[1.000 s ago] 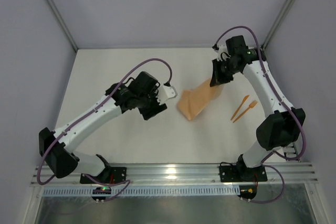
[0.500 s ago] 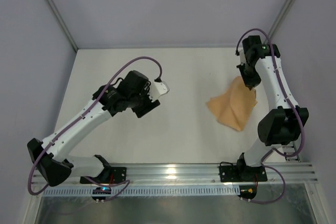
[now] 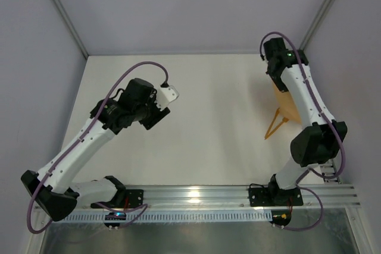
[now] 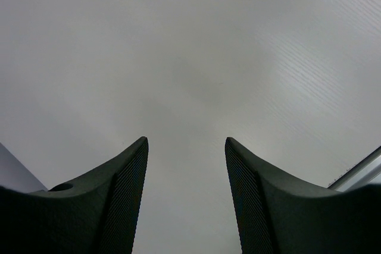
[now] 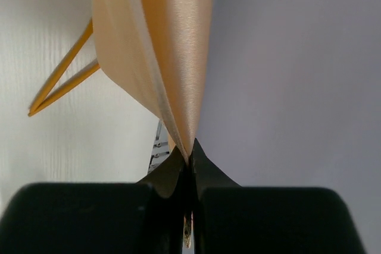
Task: Fold the napkin into a case and place the utensils inside
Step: Turn over the upper triangle-folded napkin at the center of the board, then move the lower triangle-folded napkin to the center of the board.
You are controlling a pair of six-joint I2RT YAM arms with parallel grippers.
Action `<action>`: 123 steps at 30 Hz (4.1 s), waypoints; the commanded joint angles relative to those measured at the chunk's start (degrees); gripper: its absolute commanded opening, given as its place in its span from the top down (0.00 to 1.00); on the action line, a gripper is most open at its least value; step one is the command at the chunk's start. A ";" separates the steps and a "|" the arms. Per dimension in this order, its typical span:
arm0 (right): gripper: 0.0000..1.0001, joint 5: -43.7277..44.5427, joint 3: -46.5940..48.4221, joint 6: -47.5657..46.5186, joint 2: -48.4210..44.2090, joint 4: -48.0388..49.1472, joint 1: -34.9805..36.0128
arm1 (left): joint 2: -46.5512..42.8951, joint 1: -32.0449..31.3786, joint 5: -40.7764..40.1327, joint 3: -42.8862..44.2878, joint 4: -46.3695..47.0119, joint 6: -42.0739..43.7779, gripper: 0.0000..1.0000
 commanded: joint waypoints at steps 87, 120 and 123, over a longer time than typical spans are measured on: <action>0.50 -47.17 -72.40 54.71 -32.10 51.19 27.23 | -2.58 -22.92 1.35 -28.59 14.11 -3.42 0.42; 0.97 -49.98 -76.55 54.28 -30.51 54.02 25.73 | 3.69 -24.25 -2.95 -39.85 33.38 -1.13 1.00; 0.97 -51.47 -74.36 52.70 -31.04 51.56 25.73 | 3.07 -24.16 -4.88 -37.83 29.79 -1.14 1.00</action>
